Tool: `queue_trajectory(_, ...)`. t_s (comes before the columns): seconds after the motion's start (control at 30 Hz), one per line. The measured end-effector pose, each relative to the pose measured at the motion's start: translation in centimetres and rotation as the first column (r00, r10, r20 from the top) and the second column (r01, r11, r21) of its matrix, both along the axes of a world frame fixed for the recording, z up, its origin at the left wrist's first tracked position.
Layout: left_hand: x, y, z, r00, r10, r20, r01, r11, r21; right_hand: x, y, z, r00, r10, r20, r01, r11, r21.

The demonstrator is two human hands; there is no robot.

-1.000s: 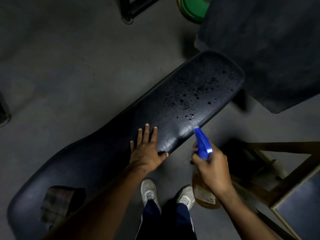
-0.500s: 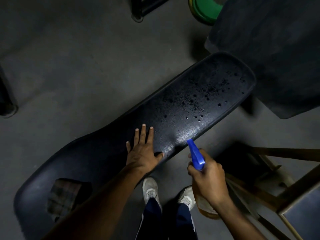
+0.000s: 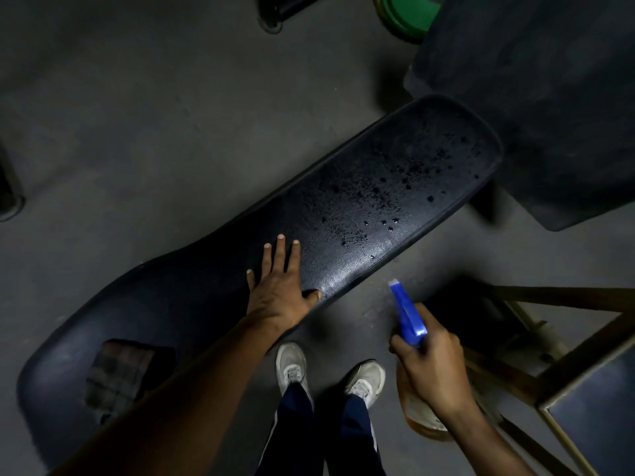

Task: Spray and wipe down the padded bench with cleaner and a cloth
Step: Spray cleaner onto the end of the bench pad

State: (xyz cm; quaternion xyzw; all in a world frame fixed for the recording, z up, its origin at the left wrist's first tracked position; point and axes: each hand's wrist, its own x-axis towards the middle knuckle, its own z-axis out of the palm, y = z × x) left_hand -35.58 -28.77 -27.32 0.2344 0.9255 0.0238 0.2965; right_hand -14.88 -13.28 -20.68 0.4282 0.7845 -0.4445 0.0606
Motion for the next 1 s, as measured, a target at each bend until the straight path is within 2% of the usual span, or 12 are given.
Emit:
queue_trajectory(0.2,0.7,-1.6,0.2,0.999,-0.014,-0.033,0.015,0.999,0.032,-1.8,-1.7,0.1,0.989,0.075,-0.127,-0.086,0.993,-0.084)
queue_trajectory(0.47,1.3,-7.2,2.7,0.996,0.047,-0.08,-0.044,0.998,0.034,-7.8,-4.8,3.3,0.936,0.179,-0.304,-0.209,0.976,-0.068)
queue_trajectory(0.83,-0.9,-17.6,4.7,0.972,0.219,-0.089,-0.218,0.976,0.017,-17.4,-9.7,6.4,0.789,0.12,-0.603,-0.22,0.971,-0.094)
queue_trajectory(1.0,-1.6,-23.3,4.7,0.929,0.349,-0.121,-0.353,0.935,-0.013,-19.7,-11.9,6.4,0.747,0.079,-0.66,-0.188,0.977,-0.097)
